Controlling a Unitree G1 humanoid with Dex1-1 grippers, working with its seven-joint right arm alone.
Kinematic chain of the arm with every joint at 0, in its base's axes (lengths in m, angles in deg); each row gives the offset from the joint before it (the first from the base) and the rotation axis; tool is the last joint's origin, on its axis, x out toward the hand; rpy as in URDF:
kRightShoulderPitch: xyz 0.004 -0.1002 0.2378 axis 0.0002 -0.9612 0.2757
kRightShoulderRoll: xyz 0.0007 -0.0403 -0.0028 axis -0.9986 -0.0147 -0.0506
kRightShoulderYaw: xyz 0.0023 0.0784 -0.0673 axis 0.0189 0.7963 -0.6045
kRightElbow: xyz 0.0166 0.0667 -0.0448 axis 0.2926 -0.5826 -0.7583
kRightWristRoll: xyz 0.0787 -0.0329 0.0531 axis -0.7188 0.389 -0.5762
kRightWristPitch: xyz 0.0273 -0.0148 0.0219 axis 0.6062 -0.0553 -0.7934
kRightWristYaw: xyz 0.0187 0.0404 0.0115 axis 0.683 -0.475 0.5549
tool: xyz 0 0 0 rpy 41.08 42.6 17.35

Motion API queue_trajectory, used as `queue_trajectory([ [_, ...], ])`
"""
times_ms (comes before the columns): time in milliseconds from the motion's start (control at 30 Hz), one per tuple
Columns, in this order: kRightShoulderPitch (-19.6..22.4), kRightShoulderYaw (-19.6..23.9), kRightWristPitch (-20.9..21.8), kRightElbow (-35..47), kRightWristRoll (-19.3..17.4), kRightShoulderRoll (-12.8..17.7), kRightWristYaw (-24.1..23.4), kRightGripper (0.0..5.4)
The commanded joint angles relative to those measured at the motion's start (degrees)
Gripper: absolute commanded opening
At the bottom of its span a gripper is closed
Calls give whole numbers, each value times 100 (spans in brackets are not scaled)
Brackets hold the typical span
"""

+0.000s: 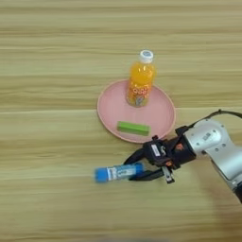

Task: Move the objects on the table

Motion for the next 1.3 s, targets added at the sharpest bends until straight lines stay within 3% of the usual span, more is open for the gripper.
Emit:
queue_trajectory([
  [33,301,167,79,186,-62,83,-265,140],
  [500,-141,228,-108,779,-241,92,-338,140],
  [600,-263,433,-196,1009,-469,100,-470,140],
  [733,-101,1114,-539,1069,-800,-35,-1111,140],
  [967,-125,1909,-708,1021,-986,386,-1449,140],
  [1133,83,2220,-744,466,-664,755,-1758,140],
  [1300,383,2142,-761,-120,-305,795,-2041,140],
])
